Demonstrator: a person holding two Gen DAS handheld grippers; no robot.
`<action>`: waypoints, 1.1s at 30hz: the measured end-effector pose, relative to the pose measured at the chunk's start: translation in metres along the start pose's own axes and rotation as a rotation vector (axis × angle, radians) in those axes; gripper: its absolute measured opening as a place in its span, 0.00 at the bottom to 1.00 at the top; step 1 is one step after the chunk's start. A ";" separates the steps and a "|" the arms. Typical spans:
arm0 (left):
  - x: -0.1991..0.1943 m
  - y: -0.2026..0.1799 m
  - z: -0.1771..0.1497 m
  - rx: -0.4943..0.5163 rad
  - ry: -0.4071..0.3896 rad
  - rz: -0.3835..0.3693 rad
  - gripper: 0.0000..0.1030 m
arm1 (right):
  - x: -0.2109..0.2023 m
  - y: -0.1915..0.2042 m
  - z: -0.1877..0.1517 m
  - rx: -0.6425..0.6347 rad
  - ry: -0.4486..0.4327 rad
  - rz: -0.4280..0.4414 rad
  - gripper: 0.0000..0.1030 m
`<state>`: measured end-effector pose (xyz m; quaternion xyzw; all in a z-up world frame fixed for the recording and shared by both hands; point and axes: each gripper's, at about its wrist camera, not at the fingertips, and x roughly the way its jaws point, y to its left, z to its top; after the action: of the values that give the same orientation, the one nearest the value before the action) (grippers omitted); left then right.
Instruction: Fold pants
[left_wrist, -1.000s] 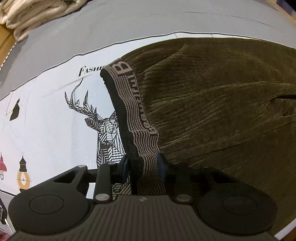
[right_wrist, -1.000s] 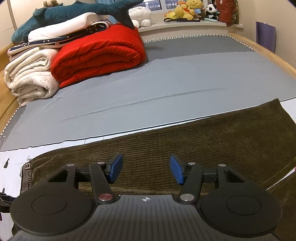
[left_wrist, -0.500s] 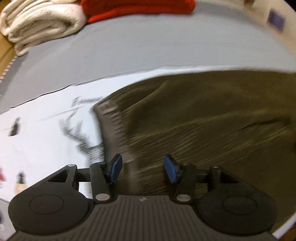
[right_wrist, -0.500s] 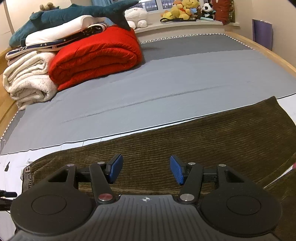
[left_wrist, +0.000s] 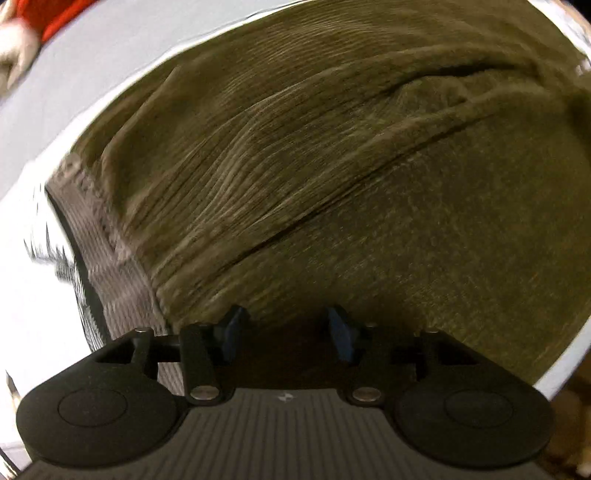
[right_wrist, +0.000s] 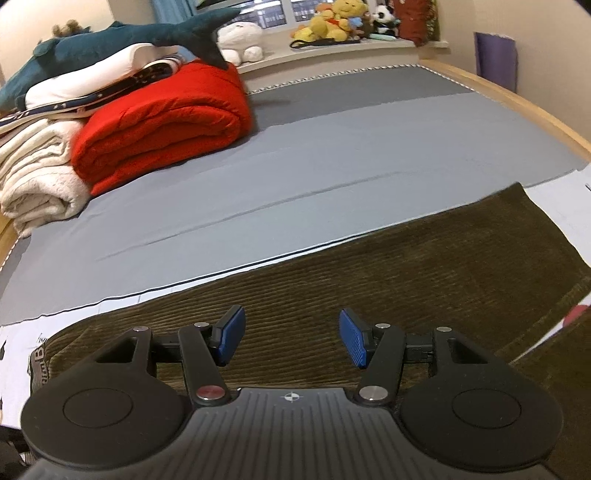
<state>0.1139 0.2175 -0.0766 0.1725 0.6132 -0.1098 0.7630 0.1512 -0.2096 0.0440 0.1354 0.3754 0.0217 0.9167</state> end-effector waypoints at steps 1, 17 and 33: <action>-0.002 0.000 0.001 0.023 0.005 0.012 0.58 | 0.000 -0.002 0.001 0.009 0.004 -0.001 0.57; -0.077 0.094 0.064 -0.580 -0.381 0.029 0.25 | 0.017 -0.015 0.001 0.090 0.011 -0.001 0.57; -0.033 0.103 0.108 -0.720 -0.487 0.028 0.15 | 0.053 -0.004 0.014 0.124 0.064 0.026 0.56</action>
<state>0.2421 0.2677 -0.0107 -0.1272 0.4122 0.0841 0.8982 0.1989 -0.2093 0.0165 0.1962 0.4035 0.0147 0.8936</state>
